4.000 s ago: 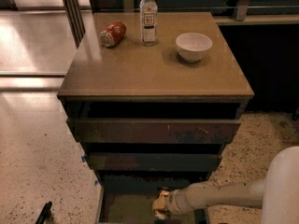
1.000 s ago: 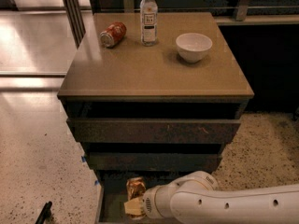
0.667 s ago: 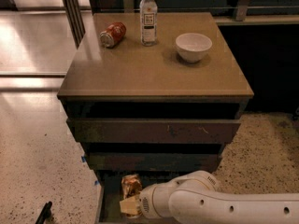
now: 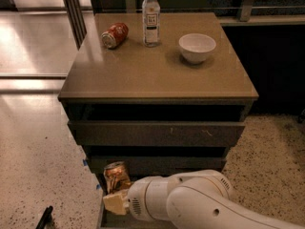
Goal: Pick orange can from bottom drawer and place on counter
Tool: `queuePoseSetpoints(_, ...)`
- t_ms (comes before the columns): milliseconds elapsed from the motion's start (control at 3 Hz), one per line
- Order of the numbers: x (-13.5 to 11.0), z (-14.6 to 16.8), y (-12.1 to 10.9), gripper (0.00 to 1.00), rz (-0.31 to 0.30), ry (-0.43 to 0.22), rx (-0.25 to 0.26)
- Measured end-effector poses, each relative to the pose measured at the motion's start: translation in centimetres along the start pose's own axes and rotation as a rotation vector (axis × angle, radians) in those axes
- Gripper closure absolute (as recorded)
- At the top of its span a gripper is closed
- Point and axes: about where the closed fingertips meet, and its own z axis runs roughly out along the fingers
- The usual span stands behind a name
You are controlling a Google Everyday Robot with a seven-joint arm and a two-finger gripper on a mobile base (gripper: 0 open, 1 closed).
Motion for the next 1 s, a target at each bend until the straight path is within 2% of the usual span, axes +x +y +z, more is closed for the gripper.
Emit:
queuePoseSetpoints(333,-0.69,-1.13,1.39,1.00,-0.036,-0.031,0.001)
queuePoseSetpoints(1000,-0.25,-0.96,0.64,1.00,-0.011,-0.038,0.006)
